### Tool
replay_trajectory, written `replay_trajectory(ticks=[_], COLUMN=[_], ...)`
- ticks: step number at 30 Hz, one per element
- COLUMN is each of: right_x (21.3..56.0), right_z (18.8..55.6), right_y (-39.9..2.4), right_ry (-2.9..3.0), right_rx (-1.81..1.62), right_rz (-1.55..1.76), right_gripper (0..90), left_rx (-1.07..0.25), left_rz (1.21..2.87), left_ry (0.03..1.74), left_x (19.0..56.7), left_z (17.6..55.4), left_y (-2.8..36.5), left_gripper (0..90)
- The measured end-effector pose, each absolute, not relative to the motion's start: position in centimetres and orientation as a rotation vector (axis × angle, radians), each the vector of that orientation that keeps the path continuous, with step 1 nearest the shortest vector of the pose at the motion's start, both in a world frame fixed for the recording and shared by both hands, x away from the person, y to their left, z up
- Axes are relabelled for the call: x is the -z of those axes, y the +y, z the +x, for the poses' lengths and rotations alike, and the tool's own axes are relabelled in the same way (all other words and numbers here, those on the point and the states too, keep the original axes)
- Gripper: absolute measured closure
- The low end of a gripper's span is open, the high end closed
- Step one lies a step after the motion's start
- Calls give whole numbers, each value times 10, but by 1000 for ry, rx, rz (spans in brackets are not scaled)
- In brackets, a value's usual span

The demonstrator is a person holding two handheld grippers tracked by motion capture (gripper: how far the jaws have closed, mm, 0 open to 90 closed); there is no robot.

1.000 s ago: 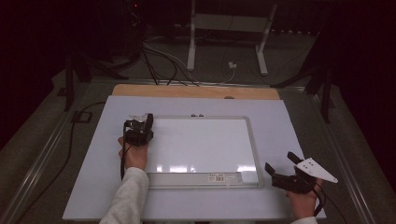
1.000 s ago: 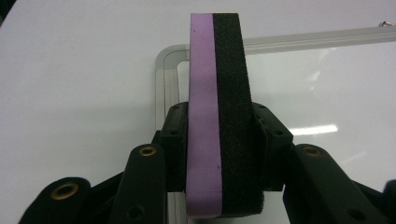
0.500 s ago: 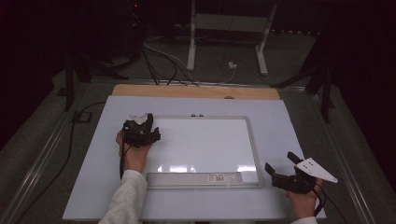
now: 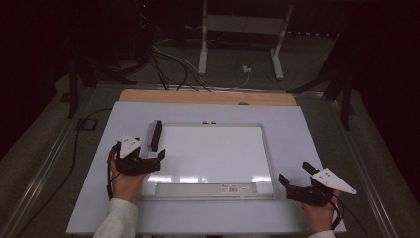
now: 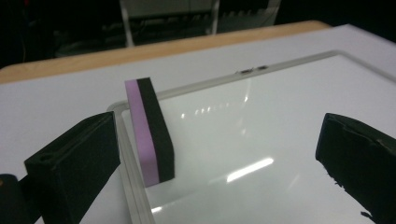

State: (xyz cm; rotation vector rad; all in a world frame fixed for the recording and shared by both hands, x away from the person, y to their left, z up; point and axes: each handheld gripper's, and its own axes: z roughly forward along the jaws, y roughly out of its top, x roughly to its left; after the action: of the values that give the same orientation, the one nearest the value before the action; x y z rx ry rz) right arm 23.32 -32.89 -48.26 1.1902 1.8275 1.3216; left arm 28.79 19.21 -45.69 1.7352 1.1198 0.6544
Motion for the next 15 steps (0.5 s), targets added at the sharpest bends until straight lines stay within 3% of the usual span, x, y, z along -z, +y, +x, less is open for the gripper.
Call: replay_trajectory(ticks=[15], right_x=[483], right_z=[234], right_y=[-327], right_ry=[1839], right_rx=[-1323], right_rz=[1177], right_gripper=[6], left_rx=[-753], left_rz=[1619], left_ry=[1027], left_x=[457], left_z=[242], left_y=[231], left_gripper=[7])
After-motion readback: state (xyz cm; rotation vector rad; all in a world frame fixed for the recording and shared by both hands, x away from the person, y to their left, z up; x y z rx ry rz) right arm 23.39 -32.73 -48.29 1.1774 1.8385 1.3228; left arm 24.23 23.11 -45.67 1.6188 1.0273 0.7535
